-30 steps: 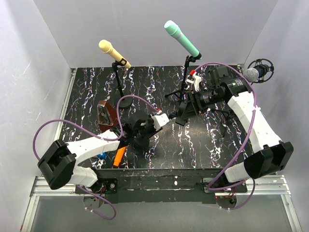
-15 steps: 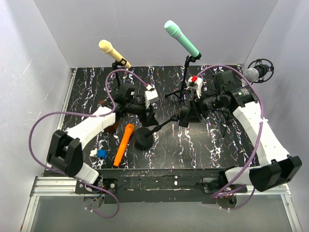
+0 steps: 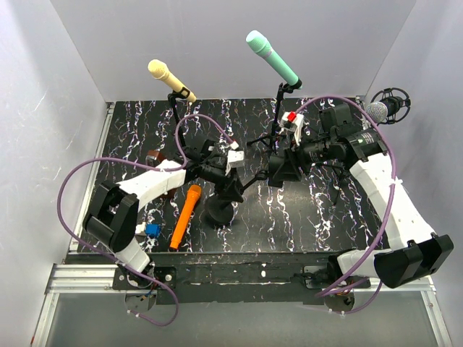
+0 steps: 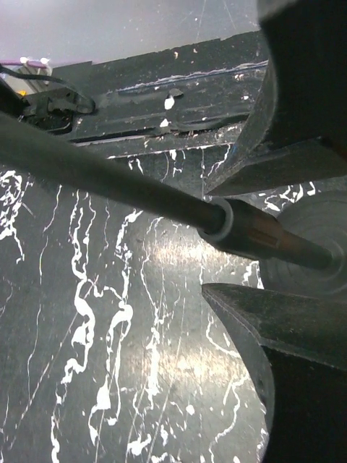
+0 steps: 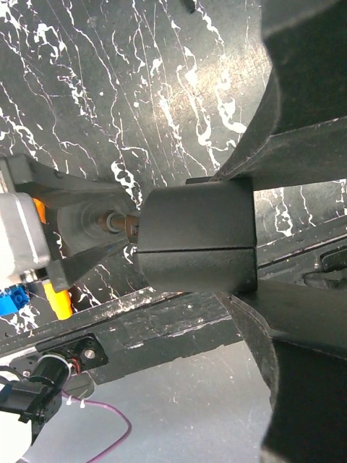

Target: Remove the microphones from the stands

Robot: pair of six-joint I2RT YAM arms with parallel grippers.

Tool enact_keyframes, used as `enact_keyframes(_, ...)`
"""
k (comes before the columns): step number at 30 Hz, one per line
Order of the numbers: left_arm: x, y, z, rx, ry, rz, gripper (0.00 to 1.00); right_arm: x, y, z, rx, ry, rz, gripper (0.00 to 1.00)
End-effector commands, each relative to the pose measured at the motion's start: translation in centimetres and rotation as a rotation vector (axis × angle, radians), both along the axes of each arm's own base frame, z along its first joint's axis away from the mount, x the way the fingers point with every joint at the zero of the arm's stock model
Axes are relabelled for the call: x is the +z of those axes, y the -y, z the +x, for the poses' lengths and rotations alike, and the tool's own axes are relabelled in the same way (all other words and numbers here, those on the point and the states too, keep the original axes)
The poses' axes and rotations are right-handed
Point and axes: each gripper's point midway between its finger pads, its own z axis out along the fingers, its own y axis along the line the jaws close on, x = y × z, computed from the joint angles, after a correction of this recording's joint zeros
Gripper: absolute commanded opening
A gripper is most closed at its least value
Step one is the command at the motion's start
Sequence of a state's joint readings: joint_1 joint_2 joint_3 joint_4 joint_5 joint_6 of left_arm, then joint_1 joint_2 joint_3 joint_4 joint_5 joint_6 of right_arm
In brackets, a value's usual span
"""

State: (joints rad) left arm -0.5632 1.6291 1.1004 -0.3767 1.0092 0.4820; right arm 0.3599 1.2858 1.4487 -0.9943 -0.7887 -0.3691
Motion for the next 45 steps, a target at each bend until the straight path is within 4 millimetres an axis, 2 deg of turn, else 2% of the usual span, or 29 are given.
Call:
enact_keyframes(1,1.7,1.2,-0.4,-0.016,0.041,-0.062,0.44,0.6,-0.6,0.7,0.002,0.032,0.031,0.01)
enact_keyframes(3,1.7,1.1,-0.4,-0.001,0.041,-0.052,0.27,0.4,-0.6,0.9,-0.010,0.020,0.031,0.01)
enact_keyframes(5,1.8,0.9,0.0,0.036,0.064,-0.031,0.00,0.4,-0.6,1.2,-0.044,-0.004,0.023,0.01)
enact_keyframes(7,2.5,0.3,1.0,0.117,0.128,-0.003,0.00,0.5,-0.4,1.7,-0.123,-0.075,0.005,0.01)
enact_keyframes(9,3.4,-0.4,2.6,0.273,0.218,0.008,0.00,0.8,-0.1,2.3,-0.229,-0.172,-0.027,0.01)
enact_keyframes(11,4.4,-1.9,5.6,0.573,0.428,0.069,0.00,0.5,0.3,1.7,-0.309,-0.345,-0.071,0.01)
enact_keyframes(13,5.9,-3.3,6.4,0.782,0.661,0.108,0.00,0.0,0.2,1.1,-0.345,-0.477,-0.061,0.01)
enact_keyframes(15,5.4,-3.5,5.8,0.851,0.791,0.208,0.00,-0.7,0.2,0.6,-0.368,-0.553,-0.053,0.01)
enact_keyframes(18,4.0,-1.5,4.1,0.816,0.616,0.188,0.00,-1.5,0.1,0.4,-0.364,-0.579,-0.056,0.01)
enact_keyframes(19,3.7,-0.4,3.0,0.764,0.555,0.155,0.04,-1.6,0.1,0.6,-0.360,-0.569,-0.056,0.01)
enact_keyframes(20,3.7,0.4,2.2,0.710,0.520,0.130,0.16,-1.3,0.0,0.8,-0.350,-0.546,-0.048,0.01)
enact_keyframes(21,3.8,1.1,1.4,0.662,0.489,0.107,0.33,-0.9,-0.1,1.0,-0.334,-0.514,-0.040,0.01)
enact_keyframes(22,3.9,1.3,1.1,0.627,0.463,0.089,0.47,-0.5,-0.1,1.3,-0.319,-0.472,-0.032,0.01)
enact_keyframes(24,4.1,1.5,0.3,0.525,0.385,0.063,0.69,0.5,0.0,1.6,-0.283,-0.389,-0.019,0.01)
enact_keyframes(25,4.1,1.3,0.1,0.475,0.340,0.052,0.73,0.9,0.0,1.6,-0.267,-0.352,-0.012,0.01)
enact_keyframes(28,5.1,0.4,0.0,0.325,0.194,0.006,0.77,1.7,0.3,1.1,-0.139,-0.170,0.003,0.01)
enact_keyframes(31,4.7,-0.8,-0.5,0.127,0.096,-0.009,0.77,1.8,0.6,0.4,-0.046,-0.001,0.020,0.01)
enact_keyframes(35,2.3,-1.2,-1.4,-0.072,0.077,0.020,0.72,1.6,1.0,0.8,-0.014,0.130,0.005,0.01)
enact_keyframes(40,1.0,0.3,-1.0,-0.082,0.065,-0.009,0.68,1.2,0.9,0.8,0.001,0.129,-0.003,0.01)
enact_keyframes(45,1.3,1.9,0.8,0.021,0.148,-0.064,0.68,1.3,0.9,0.7,-0.004,0.124,0.002,0.01)
